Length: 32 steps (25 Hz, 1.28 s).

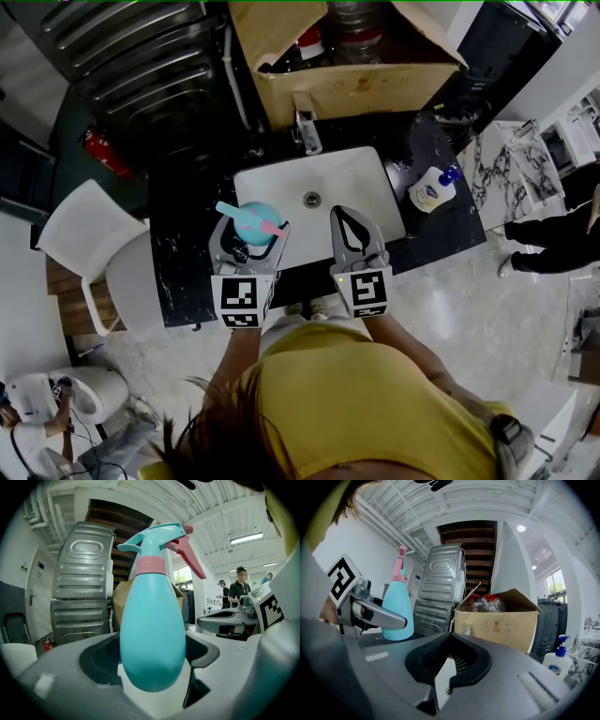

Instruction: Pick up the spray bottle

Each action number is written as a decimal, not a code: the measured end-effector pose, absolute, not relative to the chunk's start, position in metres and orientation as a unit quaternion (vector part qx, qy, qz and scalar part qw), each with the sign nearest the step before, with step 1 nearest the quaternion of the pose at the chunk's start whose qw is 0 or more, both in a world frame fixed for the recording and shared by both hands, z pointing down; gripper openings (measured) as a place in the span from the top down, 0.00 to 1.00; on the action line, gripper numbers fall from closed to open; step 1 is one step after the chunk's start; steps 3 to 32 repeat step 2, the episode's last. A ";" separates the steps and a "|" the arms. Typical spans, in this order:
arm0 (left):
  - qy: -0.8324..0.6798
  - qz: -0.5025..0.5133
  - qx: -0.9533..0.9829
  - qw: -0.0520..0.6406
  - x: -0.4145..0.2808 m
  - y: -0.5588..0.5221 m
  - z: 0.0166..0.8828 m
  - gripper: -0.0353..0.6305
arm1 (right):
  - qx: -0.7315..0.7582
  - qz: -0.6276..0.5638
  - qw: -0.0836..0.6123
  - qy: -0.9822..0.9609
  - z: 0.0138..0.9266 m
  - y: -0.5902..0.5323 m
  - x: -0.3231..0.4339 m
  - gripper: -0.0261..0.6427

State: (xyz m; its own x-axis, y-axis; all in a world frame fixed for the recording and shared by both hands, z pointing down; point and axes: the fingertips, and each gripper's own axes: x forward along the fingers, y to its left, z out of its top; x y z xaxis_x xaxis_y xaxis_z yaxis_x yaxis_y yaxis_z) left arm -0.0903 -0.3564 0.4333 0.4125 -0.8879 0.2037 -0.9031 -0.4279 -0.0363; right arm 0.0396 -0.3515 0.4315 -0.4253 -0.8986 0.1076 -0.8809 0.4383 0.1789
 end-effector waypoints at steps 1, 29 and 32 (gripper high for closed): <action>-0.534 0.096 0.839 0.040 -0.091 -0.356 0.433 0.34 | 0.527 -0.048 0.094 -0.843 0.431 -0.351 0.039 0.96; -0.534 0.097 0.839 0.040 -0.091 -0.355 0.434 0.34 | 0.527 -0.049 0.094 -0.843 0.431 -0.350 0.039 0.96; -0.534 0.097 0.839 0.040 -0.091 -0.355 0.434 0.34 | 0.527 -0.049 0.094 -0.843 0.431 -0.350 0.039 0.96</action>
